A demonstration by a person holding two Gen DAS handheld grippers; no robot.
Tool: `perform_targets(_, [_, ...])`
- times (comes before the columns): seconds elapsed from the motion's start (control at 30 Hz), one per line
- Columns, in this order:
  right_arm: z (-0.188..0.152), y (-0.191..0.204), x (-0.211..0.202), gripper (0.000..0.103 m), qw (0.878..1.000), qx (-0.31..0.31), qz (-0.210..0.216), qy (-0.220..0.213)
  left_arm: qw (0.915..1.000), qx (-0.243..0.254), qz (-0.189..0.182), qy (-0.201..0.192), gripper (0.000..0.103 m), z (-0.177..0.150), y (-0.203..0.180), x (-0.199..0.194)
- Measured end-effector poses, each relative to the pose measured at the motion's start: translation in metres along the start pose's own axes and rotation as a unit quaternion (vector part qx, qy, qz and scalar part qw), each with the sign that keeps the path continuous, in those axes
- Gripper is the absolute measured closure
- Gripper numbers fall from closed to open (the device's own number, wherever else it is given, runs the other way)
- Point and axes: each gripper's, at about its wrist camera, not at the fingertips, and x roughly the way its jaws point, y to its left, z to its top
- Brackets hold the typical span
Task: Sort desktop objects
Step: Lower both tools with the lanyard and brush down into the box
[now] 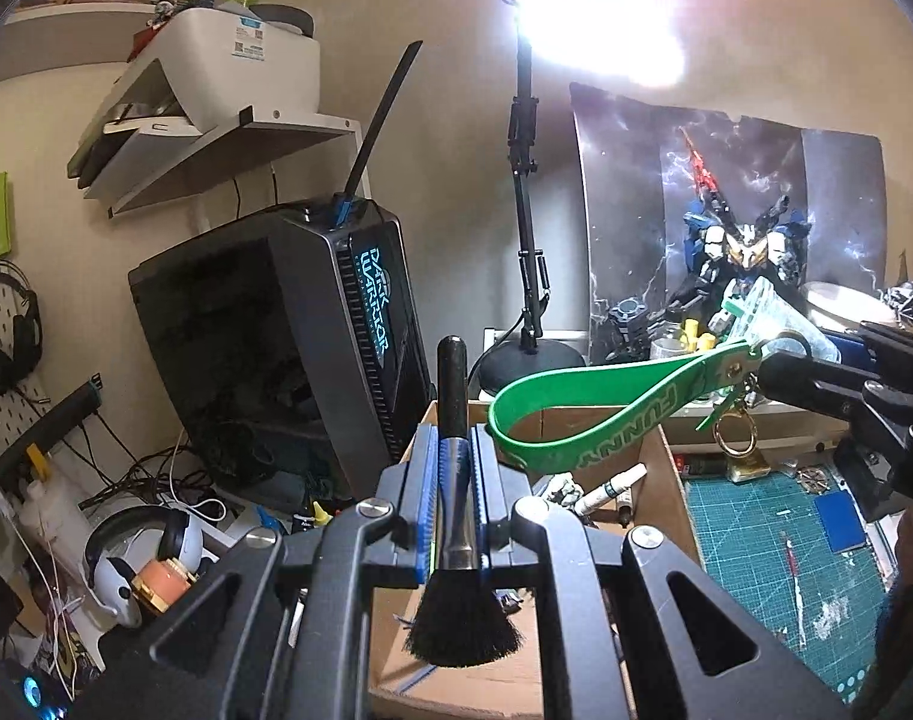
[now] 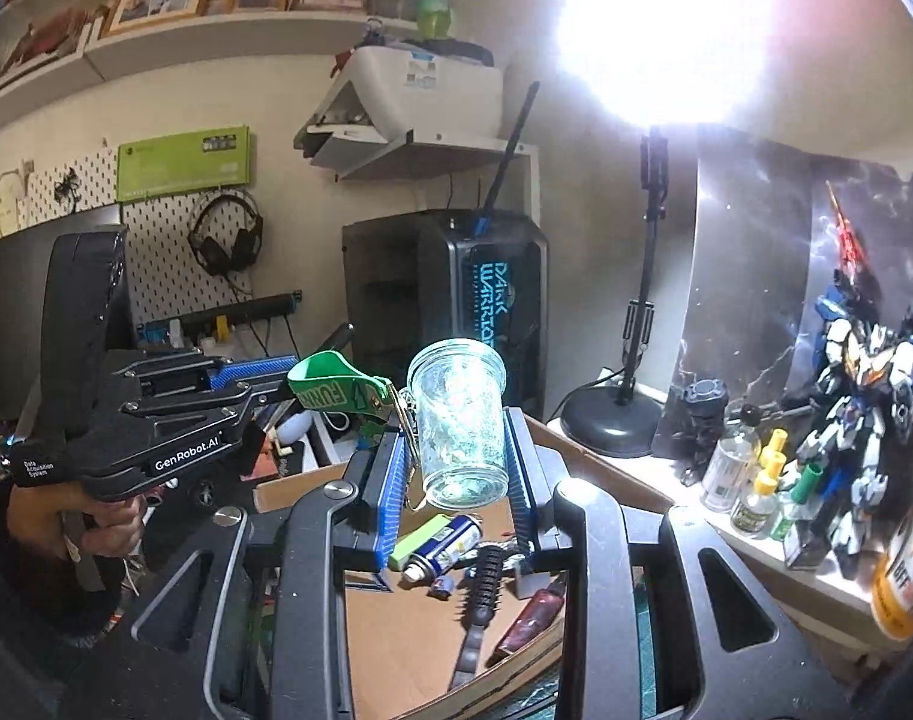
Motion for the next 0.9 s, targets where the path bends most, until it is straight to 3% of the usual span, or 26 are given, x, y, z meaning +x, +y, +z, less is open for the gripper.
perform_targets(0.53, [0.001,-0.035,0.065,0.075,0.998,0.023,-0.010,0.062,0.9961,0.021,0.009,0.085,0.092,-0.001,0.002,0.093])
perform_targets(0.9, [-0.027,-0.065,0.133,0.075,0.989,0.046,-0.014,0.142,0.9822,0.033,-0.005,0.185,0.092,-0.018,-0.001,0.177])
